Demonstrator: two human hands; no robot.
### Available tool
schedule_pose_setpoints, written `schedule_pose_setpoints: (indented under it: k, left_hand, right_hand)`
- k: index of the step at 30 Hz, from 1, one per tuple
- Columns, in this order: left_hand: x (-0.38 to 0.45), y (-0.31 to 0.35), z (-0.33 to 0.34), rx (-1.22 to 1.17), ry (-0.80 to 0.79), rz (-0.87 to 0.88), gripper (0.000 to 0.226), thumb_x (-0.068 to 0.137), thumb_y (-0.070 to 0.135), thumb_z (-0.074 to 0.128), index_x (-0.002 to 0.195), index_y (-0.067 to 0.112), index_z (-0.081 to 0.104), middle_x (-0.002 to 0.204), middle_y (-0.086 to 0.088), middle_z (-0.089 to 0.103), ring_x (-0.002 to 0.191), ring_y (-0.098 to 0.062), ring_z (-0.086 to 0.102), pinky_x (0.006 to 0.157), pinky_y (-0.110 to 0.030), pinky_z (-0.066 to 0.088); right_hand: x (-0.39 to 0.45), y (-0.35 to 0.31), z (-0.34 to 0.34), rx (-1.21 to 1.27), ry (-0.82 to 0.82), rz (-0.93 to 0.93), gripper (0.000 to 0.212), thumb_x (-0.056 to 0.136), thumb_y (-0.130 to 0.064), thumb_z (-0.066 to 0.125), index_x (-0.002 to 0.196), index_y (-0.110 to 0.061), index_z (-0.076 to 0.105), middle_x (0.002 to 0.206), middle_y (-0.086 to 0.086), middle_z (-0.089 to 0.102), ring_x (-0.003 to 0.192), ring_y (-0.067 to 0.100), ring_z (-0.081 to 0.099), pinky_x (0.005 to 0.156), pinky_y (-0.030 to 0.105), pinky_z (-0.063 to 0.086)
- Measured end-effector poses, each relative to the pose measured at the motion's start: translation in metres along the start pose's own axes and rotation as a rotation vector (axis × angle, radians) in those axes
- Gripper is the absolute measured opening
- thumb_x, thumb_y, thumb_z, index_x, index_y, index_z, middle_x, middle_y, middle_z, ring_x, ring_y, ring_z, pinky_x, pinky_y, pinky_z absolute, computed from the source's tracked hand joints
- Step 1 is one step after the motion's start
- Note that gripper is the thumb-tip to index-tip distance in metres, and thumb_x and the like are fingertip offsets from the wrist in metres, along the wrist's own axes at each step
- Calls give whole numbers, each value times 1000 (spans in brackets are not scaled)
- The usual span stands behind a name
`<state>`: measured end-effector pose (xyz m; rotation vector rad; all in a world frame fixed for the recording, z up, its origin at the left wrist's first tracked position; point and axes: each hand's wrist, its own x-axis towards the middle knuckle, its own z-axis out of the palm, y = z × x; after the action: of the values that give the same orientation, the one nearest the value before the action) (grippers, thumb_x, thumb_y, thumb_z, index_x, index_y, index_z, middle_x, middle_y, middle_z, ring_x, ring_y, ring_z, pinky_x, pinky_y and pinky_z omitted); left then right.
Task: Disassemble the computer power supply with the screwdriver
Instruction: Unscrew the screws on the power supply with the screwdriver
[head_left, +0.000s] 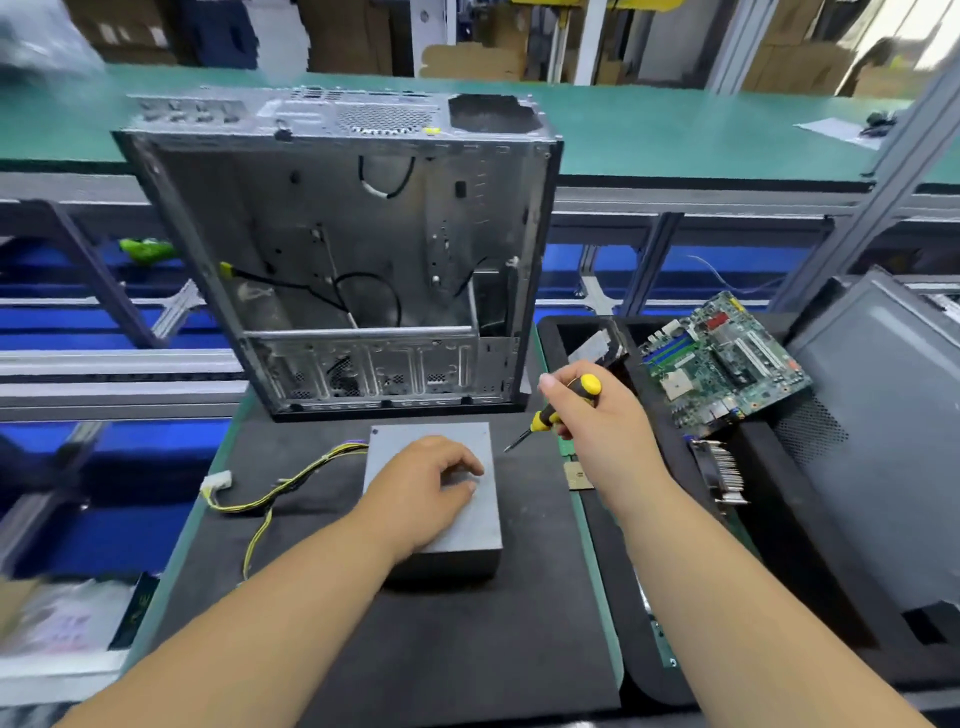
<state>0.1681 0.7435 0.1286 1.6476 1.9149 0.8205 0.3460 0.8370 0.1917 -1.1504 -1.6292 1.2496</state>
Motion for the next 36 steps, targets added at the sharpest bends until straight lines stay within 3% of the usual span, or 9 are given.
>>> schedule_pose_setpoints:
  k: [4,10,13,17,21,25,34,36]
  left_hand:
    - [-7,-11,-5,31,-48,96,14,88,15,65,97,26,69,103,11,61,104,-8,53,95,-26,43]
    - [-25,-38,-25,92,-76,196,17,86,18,67,100,28,66,107,18,57,106,-6,49,96,-26,41]
    - [-36,-51,-34,86,-55,225,19,84,16,69,101,25,67,112,16,58,110,-5,49,97,-15,34]
    - [-47,-65,-40,73,-31,244,20,82,16,73,101,23,71,120,12,59,114,-5,49,96,-3,23]
    - [-56,-75,-48,52,-27,255,20,81,18,76,99,25,71,116,15,60,115,-4,51,99,-7,27]
    - [-66,-85,-53,-54,-30,223,25,78,17,79,98,28,69,114,24,58,116,6,49,99,-2,26]
    - [-79,-99,-57,-180,19,162,25,76,13,81,91,27,67,113,16,64,115,4,54,103,-20,40]
    - [-79,-100,-57,-195,3,159,25,76,13,81,92,27,68,114,15,64,115,3,54,104,-22,40]
  right_hand:
    - [-17,-7,17,19,29,28,18,93,-30,66,85,-14,64,62,-12,55,58,4,52,64,23,48]
    - [-38,-13,35,-130,79,47,23,92,-32,66,74,-19,60,60,-13,54,62,10,51,70,37,48]
    - [-47,-13,41,-167,125,45,25,92,-32,66,72,-19,58,60,-9,54,65,17,50,71,43,49]
    - [-56,-16,45,-196,156,34,25,92,-33,64,72,-19,57,59,-10,53,65,16,50,68,37,45]
    - [-66,-19,58,-168,164,29,23,92,-31,65,73,-21,59,61,-11,55,63,12,52,67,33,46]
    - [-76,-25,80,-81,123,26,19,92,-29,67,74,-23,62,61,-11,56,61,8,55,65,29,47]
    - [-87,-30,126,-53,-29,21,15,92,-28,65,85,-15,64,76,7,62,62,4,59,60,18,45]
    - [-88,-29,130,-78,-38,11,17,93,-29,65,85,-14,63,72,5,61,59,1,58,58,15,44]
